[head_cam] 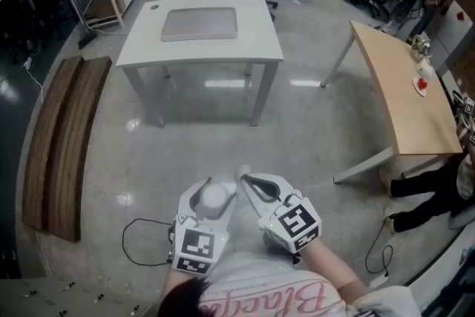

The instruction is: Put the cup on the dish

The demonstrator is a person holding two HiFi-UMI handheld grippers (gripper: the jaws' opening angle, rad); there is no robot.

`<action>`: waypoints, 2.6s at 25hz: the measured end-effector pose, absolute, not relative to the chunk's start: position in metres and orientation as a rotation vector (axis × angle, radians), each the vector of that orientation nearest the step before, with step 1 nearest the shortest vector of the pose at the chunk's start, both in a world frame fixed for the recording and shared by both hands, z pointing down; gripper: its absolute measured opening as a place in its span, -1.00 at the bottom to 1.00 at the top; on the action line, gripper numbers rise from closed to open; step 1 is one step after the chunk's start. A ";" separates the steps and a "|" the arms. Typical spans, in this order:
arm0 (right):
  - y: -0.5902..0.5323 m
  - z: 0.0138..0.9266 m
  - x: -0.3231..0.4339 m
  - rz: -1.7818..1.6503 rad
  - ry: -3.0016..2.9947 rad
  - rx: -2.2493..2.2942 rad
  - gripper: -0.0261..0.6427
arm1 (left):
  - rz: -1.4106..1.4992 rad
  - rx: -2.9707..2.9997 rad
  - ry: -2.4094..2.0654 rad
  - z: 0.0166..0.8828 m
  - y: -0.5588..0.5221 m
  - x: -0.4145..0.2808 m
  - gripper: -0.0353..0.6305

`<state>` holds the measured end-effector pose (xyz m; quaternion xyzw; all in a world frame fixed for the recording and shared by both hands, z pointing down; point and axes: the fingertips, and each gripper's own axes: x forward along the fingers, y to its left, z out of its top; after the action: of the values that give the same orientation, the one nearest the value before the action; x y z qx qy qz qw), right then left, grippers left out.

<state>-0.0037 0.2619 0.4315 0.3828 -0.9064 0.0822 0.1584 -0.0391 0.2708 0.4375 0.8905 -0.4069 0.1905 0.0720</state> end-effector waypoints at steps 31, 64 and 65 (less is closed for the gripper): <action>0.175 0.418 -0.007 0.286 -2.639 1.122 -0.92 | 0.625 2.689 -1.250 0.435 0.184 -0.035 -0.12; -0.025 0.406 0.036 0.287 -2.727 0.900 -0.92 | 0.618 2.603 -1.420 0.414 -0.018 0.016 -0.12; -0.026 0.407 0.036 0.291 -2.725 0.902 -0.92 | 0.621 2.600 -1.416 0.416 -0.019 0.016 -0.12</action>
<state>0.0365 -0.0262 0.4066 0.3102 -0.9367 0.1000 0.1279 0.0161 -0.0187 0.4156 0.8580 -0.4673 0.2049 0.0585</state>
